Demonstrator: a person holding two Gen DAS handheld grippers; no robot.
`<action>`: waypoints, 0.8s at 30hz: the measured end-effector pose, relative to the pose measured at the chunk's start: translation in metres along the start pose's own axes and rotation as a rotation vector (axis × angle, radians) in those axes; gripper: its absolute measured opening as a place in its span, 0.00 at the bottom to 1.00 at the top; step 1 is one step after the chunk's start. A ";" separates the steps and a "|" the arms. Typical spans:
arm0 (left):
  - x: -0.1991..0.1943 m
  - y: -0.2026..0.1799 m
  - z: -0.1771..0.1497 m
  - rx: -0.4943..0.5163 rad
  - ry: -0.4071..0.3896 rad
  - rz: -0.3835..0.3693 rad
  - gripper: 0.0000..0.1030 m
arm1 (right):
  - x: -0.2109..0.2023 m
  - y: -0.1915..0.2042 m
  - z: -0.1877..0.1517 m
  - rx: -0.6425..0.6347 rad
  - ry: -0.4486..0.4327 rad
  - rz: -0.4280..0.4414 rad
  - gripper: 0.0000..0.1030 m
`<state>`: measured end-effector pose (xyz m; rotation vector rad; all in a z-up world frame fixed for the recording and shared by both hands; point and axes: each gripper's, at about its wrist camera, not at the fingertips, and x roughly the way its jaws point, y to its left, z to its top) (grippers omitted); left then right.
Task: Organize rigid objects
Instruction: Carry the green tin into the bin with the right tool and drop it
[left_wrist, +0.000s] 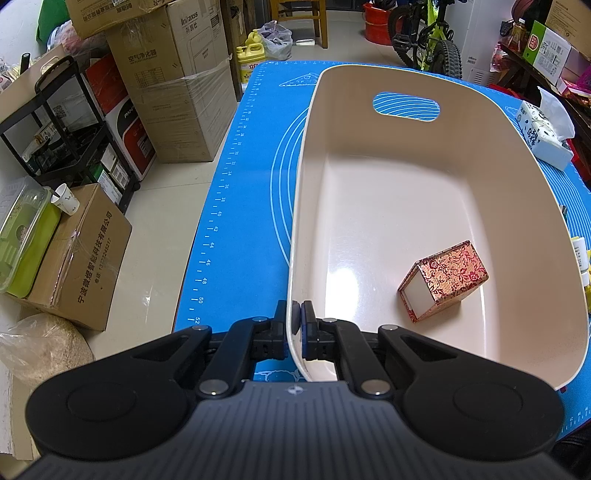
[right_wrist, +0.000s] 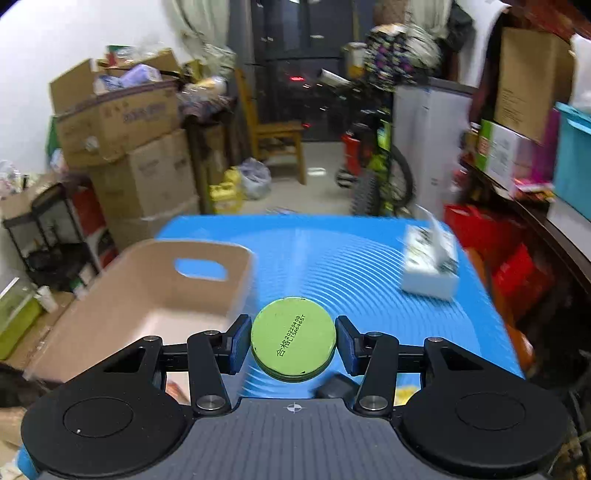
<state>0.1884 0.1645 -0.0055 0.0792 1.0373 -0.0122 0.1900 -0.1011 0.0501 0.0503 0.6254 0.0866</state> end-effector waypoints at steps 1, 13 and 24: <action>0.000 0.000 0.000 0.000 0.000 0.000 0.08 | 0.003 0.009 0.004 -0.014 -0.004 0.018 0.53; 0.000 -0.001 0.001 0.006 0.000 -0.001 0.08 | 0.055 0.118 0.010 -0.231 0.077 0.164 0.53; 0.000 -0.003 0.001 0.007 -0.001 -0.001 0.08 | 0.096 0.156 -0.012 -0.323 0.252 0.146 0.53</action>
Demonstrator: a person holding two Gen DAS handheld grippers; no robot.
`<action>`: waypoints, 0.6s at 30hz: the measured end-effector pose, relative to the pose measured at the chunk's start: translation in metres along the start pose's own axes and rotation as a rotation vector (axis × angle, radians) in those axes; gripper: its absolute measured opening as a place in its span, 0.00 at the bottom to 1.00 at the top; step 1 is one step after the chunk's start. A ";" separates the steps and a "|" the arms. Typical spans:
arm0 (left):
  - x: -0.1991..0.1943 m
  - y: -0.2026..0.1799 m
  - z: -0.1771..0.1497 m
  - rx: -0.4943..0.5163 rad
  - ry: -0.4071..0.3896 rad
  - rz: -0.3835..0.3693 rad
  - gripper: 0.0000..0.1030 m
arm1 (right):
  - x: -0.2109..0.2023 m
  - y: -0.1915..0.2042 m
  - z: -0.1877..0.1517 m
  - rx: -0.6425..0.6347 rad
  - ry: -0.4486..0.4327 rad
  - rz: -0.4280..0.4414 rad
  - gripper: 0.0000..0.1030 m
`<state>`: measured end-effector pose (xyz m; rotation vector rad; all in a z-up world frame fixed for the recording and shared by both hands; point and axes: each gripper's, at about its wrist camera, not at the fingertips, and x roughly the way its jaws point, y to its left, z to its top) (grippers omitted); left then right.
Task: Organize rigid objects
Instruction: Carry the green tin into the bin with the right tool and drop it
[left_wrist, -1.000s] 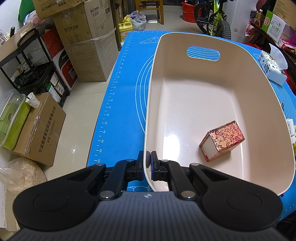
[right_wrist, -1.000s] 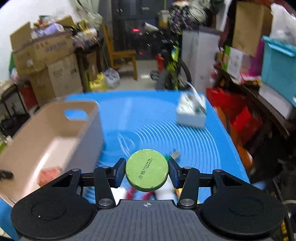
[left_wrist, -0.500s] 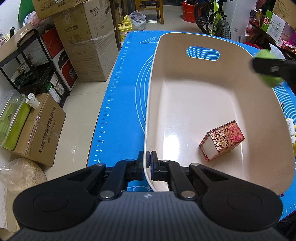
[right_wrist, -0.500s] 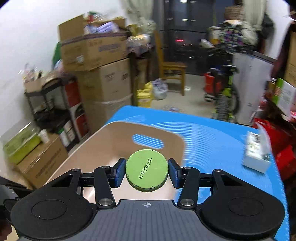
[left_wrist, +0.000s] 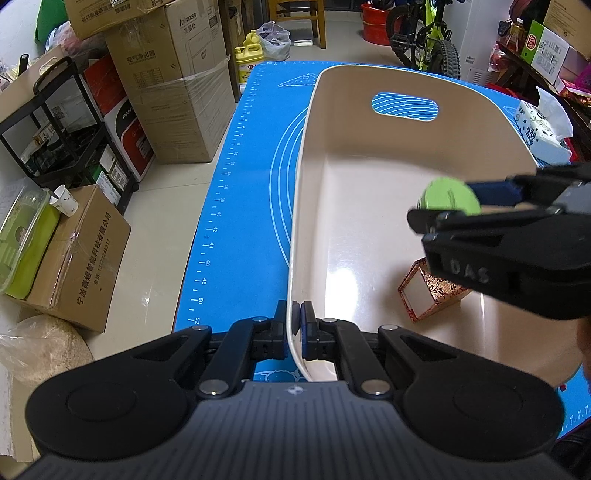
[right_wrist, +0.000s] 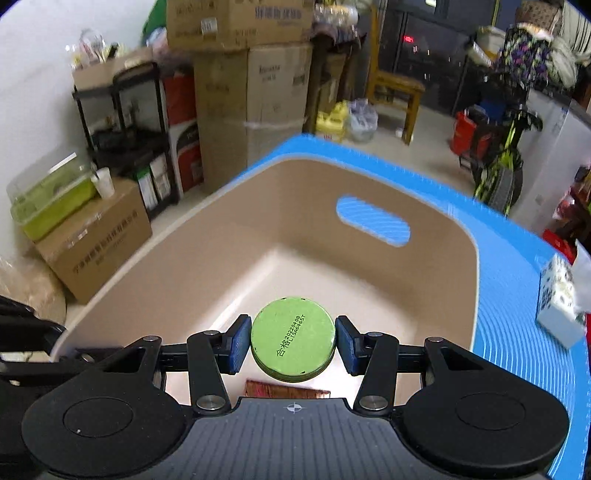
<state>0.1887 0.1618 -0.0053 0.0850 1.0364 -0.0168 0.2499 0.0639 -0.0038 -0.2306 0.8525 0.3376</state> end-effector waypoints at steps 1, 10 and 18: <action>0.000 0.000 0.000 0.000 0.000 0.000 0.08 | 0.004 0.000 -0.001 0.007 0.022 0.001 0.53; 0.000 -0.001 0.000 0.000 -0.001 -0.001 0.07 | 0.017 -0.006 -0.011 0.029 0.075 0.009 0.54; 0.001 0.001 0.000 -0.001 0.000 0.001 0.08 | -0.002 -0.017 -0.010 0.049 0.020 0.026 0.65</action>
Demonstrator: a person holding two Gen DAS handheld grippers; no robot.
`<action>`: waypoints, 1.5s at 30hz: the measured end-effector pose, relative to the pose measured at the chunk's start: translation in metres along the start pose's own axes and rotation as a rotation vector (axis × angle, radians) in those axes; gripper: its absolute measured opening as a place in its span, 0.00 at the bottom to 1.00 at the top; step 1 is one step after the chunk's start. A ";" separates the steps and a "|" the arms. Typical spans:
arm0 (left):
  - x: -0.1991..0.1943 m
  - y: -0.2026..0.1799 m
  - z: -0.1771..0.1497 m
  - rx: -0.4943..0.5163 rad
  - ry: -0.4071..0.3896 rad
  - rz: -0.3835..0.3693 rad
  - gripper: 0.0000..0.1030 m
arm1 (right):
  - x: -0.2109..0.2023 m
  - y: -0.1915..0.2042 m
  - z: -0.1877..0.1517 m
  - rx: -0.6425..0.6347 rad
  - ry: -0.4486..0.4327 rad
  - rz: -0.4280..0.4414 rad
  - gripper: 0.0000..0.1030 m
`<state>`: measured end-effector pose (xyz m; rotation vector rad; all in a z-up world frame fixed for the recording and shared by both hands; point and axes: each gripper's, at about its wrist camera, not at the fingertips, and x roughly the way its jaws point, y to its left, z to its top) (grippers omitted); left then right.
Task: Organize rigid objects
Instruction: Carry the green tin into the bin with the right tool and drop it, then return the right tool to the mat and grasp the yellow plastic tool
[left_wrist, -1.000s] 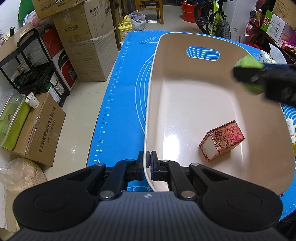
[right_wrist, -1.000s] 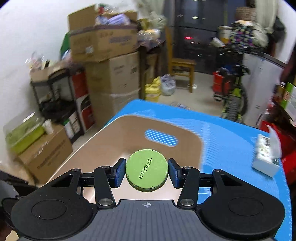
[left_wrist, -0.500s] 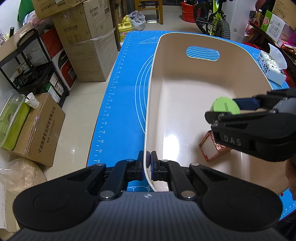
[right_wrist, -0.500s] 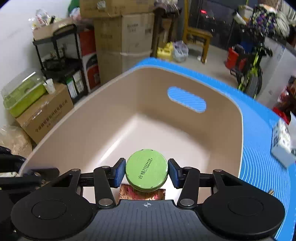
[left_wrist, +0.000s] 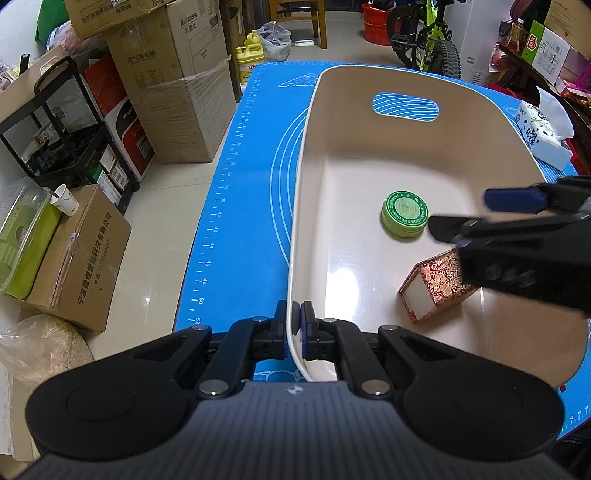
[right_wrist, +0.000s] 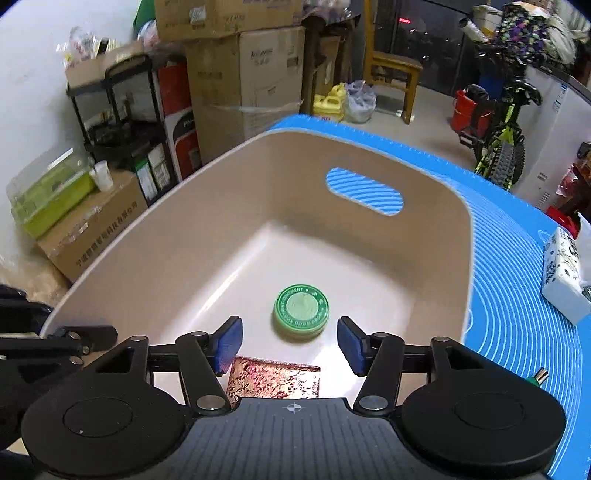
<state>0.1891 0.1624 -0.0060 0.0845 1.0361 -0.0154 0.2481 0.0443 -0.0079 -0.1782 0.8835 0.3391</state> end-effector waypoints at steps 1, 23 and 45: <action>0.000 0.000 0.000 0.000 0.000 0.000 0.08 | -0.006 -0.004 0.000 0.017 -0.017 0.004 0.66; 0.001 0.002 -0.002 -0.014 0.004 -0.006 0.08 | -0.096 -0.153 -0.065 0.328 -0.141 -0.141 0.85; 0.000 0.002 -0.001 -0.014 0.004 -0.001 0.08 | -0.048 -0.205 -0.153 0.273 0.067 -0.242 0.87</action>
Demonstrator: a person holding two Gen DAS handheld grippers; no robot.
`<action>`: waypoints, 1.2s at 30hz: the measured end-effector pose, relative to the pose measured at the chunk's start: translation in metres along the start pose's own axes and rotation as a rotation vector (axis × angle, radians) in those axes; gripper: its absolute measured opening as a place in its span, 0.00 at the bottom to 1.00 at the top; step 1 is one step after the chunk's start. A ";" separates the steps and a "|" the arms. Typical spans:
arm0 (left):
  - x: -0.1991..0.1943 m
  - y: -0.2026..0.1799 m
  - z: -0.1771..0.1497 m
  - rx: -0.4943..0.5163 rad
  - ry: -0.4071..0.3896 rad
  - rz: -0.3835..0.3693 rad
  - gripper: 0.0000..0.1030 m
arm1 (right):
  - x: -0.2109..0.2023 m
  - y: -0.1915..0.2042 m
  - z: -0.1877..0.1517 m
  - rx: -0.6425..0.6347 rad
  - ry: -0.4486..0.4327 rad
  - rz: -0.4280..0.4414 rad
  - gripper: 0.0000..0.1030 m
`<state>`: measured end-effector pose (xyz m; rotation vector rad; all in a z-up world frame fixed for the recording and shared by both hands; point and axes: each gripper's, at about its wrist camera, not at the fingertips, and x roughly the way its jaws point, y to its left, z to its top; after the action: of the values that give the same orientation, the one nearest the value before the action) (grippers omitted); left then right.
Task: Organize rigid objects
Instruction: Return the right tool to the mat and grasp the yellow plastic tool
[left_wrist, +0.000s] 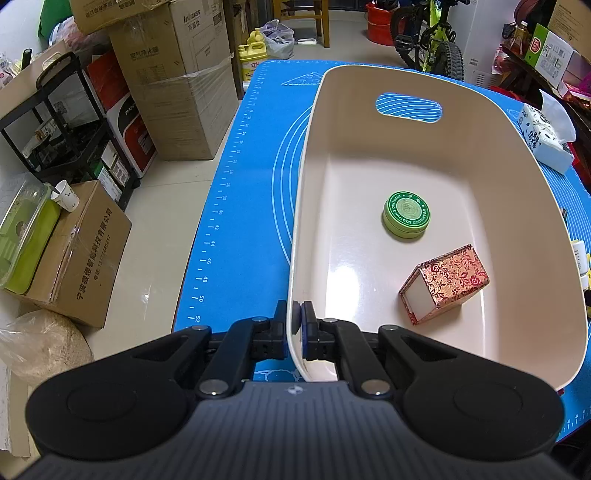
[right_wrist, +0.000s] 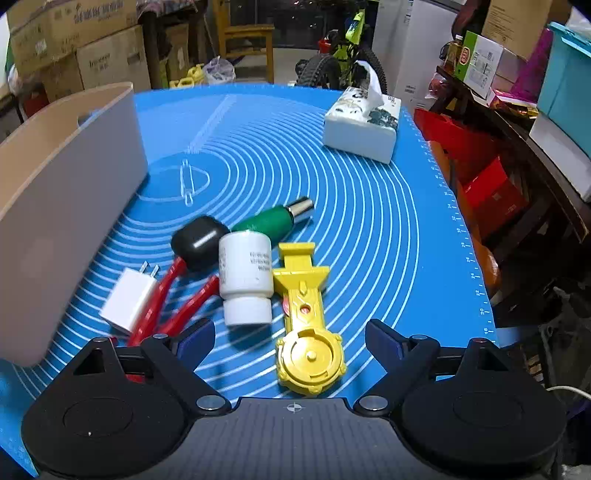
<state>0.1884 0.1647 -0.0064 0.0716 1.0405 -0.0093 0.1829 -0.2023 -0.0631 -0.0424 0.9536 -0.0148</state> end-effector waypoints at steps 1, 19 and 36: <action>0.000 0.000 0.000 -0.001 0.001 0.000 0.08 | 0.002 0.000 -0.001 -0.004 0.001 -0.005 0.87; 0.000 -0.001 0.001 -0.002 -0.001 -0.001 0.08 | 0.021 -0.013 -0.010 0.049 0.095 0.021 0.56; 0.000 -0.002 0.001 -0.004 -0.001 -0.003 0.08 | -0.007 -0.019 -0.009 0.072 -0.012 -0.047 0.48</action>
<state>0.1892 0.1630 -0.0060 0.0669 1.0396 -0.0097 0.1715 -0.2216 -0.0613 0.0011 0.9393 -0.0922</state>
